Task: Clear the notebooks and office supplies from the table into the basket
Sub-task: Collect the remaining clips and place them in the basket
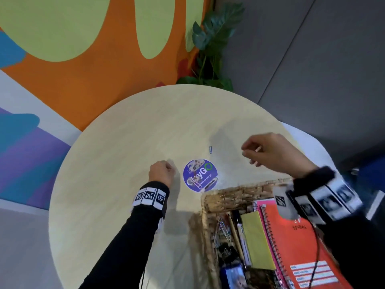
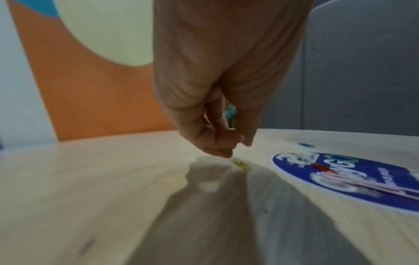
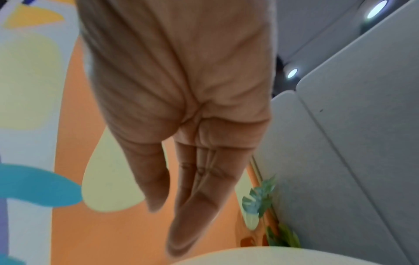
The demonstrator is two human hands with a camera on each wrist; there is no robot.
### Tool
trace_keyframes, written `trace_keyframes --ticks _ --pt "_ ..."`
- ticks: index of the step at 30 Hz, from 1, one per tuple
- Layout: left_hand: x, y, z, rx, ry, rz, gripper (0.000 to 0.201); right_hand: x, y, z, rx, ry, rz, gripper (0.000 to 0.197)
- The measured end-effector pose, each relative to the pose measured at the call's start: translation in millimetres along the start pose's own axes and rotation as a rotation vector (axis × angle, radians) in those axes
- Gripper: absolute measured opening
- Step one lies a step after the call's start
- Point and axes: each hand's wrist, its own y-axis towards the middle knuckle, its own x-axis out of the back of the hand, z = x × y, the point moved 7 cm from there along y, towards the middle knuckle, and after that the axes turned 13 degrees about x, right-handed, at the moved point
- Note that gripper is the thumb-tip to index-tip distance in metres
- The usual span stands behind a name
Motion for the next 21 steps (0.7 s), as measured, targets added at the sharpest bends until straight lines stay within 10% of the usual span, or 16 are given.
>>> trace_keyframes --ticks 10,21 --pt "-32 36 5 0.128 -0.033 0.045 0.021 -99 168 -53 -0.228 -0.216 0.306 0.026" --pt "-44 40 -2 -0.02 0.126 0.041 0.026 -127 155 -45 -0.197 -0.653 0.611 0.045"
